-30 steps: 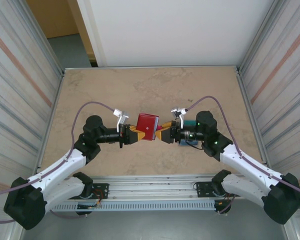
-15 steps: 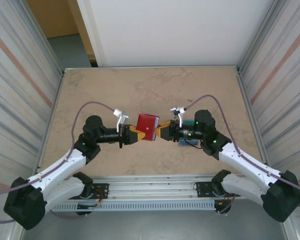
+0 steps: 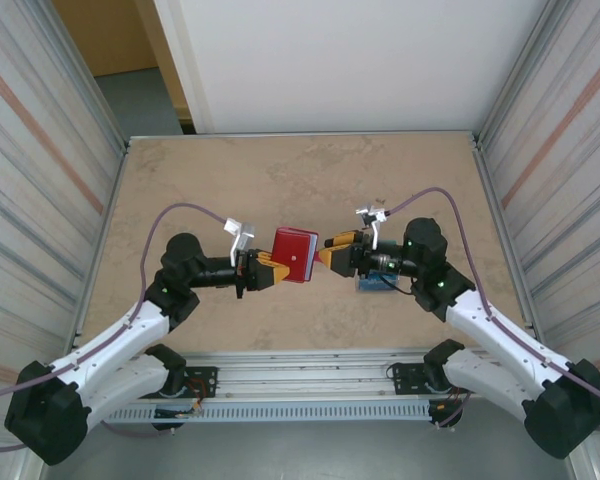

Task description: Take the credit cards out of the card holder

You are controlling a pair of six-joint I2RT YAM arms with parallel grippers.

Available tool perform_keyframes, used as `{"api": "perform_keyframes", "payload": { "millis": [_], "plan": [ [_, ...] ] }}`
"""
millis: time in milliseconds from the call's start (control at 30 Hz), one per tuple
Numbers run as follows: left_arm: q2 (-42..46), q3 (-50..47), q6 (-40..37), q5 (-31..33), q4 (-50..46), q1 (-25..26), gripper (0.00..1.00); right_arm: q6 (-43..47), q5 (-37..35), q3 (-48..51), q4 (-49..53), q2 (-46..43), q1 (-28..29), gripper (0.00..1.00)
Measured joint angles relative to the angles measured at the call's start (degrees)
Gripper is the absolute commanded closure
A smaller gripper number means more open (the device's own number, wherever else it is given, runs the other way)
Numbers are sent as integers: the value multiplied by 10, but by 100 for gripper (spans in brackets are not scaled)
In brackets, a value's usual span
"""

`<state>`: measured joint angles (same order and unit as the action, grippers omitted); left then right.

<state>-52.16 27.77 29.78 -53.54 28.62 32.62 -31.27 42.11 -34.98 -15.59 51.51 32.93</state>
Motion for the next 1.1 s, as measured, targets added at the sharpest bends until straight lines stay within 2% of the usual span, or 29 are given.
{"api": "perform_keyframes", "payload": {
  "millis": [200,333,467,767,933,1100],
  "plan": [
    [-5,0,0,0,5,0,100,3,27,0,-24,-2,20,25],
    [-12,0,1,0,13,0,100,3,31,0,-33,14,29,24],
    [-14,0,4,0,18,0,100,5,30,0,-35,42,31,33],
    [-14,0,5,1,26,1,100,9,25,-1,-43,47,31,66],
    [-15,0,7,7,27,2,100,9,25,-1,-48,47,31,75],
    [-15,0,10,12,28,4,100,9,25,-1,-50,47,31,77]
  ]
}}
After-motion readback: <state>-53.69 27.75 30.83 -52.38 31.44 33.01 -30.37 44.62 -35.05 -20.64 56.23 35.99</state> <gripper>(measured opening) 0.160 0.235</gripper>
